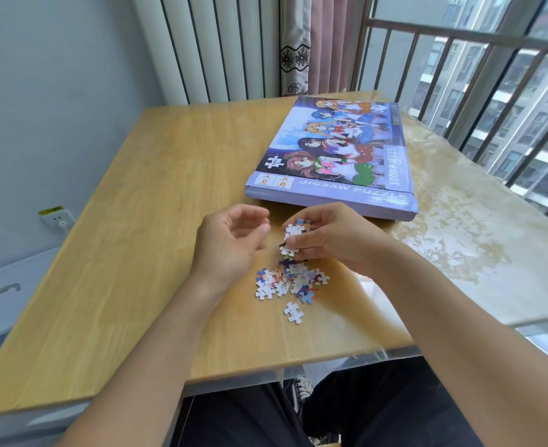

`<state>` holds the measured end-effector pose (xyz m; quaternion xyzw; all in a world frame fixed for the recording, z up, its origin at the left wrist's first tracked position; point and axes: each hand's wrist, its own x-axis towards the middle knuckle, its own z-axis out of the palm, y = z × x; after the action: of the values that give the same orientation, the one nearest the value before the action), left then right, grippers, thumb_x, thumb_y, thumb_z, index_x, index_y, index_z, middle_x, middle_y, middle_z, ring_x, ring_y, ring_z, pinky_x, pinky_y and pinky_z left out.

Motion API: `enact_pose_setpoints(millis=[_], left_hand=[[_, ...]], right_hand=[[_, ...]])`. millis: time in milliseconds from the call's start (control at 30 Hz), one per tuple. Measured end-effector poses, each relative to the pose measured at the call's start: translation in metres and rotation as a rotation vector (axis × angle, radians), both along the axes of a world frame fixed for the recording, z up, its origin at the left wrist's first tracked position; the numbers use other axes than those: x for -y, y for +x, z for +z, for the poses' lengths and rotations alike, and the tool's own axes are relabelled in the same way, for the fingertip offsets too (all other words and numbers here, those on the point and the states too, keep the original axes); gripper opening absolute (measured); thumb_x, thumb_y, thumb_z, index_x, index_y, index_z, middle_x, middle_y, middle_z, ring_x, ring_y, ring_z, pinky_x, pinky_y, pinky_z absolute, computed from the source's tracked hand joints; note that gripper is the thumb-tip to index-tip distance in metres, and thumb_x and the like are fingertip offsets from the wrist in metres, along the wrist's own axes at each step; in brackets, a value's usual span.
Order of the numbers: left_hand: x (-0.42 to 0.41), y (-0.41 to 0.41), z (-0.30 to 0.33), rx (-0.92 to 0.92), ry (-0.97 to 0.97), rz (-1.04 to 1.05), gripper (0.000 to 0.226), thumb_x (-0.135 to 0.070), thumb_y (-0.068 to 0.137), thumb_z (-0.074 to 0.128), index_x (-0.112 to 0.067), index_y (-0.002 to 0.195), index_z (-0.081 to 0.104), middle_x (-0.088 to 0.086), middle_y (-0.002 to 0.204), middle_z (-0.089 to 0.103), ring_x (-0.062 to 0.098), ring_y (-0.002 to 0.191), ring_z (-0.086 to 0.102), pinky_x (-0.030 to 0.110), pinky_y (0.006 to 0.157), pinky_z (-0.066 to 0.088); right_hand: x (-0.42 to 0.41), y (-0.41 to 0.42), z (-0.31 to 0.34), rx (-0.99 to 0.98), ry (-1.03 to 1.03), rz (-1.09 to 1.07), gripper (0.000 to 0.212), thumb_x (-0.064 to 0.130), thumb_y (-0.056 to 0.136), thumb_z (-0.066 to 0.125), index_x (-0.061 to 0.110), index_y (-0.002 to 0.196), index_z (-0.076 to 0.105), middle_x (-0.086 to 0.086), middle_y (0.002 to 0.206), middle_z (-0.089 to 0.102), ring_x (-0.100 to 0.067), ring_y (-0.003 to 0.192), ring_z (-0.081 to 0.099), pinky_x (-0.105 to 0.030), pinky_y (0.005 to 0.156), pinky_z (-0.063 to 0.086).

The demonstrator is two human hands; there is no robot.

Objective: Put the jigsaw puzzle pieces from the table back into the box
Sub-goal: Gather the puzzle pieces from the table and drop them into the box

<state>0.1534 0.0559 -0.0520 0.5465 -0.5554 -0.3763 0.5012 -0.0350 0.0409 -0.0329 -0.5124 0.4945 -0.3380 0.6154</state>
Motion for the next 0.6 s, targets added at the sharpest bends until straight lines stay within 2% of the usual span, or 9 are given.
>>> enact_pose_setpoints(millis=[67,100,167,233,300,400,500,600], left_hand=[[0.015,0.009,0.007,0.341,-0.185,0.071,0.045,-0.006,0.077,0.08,-0.022,0.117,0.067,-0.011,0.112,0.067,0.005,0.097,0.063,0.021,0.081,0.051],[0.026,0.011,0.011,0.515,-0.256,0.065,0.059,-0.008,0.074,0.081,-0.025,0.127,0.061,-0.011,0.122,0.061,0.008,0.106,0.057,0.022,0.089,0.047],[0.046,0.009,0.017,0.783,-0.259,0.0,0.079,-0.009,0.072,0.08,-0.028,0.141,0.049,-0.006,0.141,0.045,0.019,0.124,0.043,0.026,0.101,0.037],[0.064,-0.001,0.015,0.912,-0.226,-0.059,0.076,-0.006,0.075,0.076,-0.027,0.143,0.048,-0.005,0.148,0.04,0.025,0.129,0.039,0.033,0.105,0.038],[0.075,-0.009,0.015,0.901,-0.26,-0.053,0.057,-0.001,0.079,0.064,-0.025,0.131,0.061,-0.004,0.138,0.054,0.029,0.119,0.051,0.039,0.097,0.048],[0.084,-0.016,0.028,0.805,-0.303,0.053,0.028,-0.006,0.087,0.056,-0.021,0.104,0.073,0.004,0.105,0.072,0.033,0.092,0.063,0.039,0.074,0.052],[0.093,-0.027,0.057,0.805,-0.409,0.054,0.016,-0.015,0.093,0.057,-0.02,0.093,0.072,0.003,0.087,0.07,0.031,0.076,0.057,0.036,0.063,0.046],[0.1,-0.038,0.093,0.767,-0.518,0.065,0.014,-0.016,0.091,0.058,-0.022,0.088,0.07,0.004,0.076,0.066,0.035,0.071,0.052,0.04,0.061,0.047]], right_hand=[[0.0,-0.004,0.0,0.073,0.056,-0.061,0.023,-0.007,0.08,0.077,0.0,0.102,0.073,-0.012,0.087,0.071,-0.022,0.084,0.075,-0.027,0.073,0.06],[0.001,-0.006,0.001,0.112,0.078,-0.09,0.023,-0.007,0.081,0.076,0.001,0.102,0.073,-0.011,0.087,0.07,-0.022,0.085,0.075,-0.027,0.074,0.06],[0.002,-0.01,0.002,0.18,0.129,-0.144,0.023,-0.007,0.082,0.075,0.0,0.103,0.073,-0.012,0.092,0.071,-0.022,0.086,0.074,-0.028,0.074,0.06],[0.003,-0.014,0.004,0.22,0.175,-0.18,0.024,-0.007,0.082,0.075,0.0,0.104,0.073,-0.015,0.1,0.071,-0.024,0.089,0.074,-0.028,0.073,0.06],[0.003,-0.018,0.006,0.24,0.196,-0.194,0.023,-0.006,0.081,0.076,0.002,0.102,0.075,-0.018,0.107,0.071,-0.025,0.096,0.073,-0.029,0.075,0.06],[-0.001,-0.024,0.012,0.224,0.209,-0.202,0.022,-0.004,0.079,0.079,0.004,0.1,0.078,-0.02,0.117,0.069,-0.026,0.101,0.073,-0.029,0.077,0.059],[-0.005,-0.031,0.025,0.315,0.199,-0.21,0.022,-0.005,0.082,0.075,0.001,0.103,0.075,-0.018,0.11,0.07,-0.021,0.091,0.073,-0.024,0.073,0.059],[0.003,-0.04,0.051,0.425,0.178,-0.301,0.027,-0.005,0.083,0.074,-0.004,0.109,0.07,-0.019,0.112,0.07,-0.02,0.091,0.074,-0.022,0.072,0.059]])
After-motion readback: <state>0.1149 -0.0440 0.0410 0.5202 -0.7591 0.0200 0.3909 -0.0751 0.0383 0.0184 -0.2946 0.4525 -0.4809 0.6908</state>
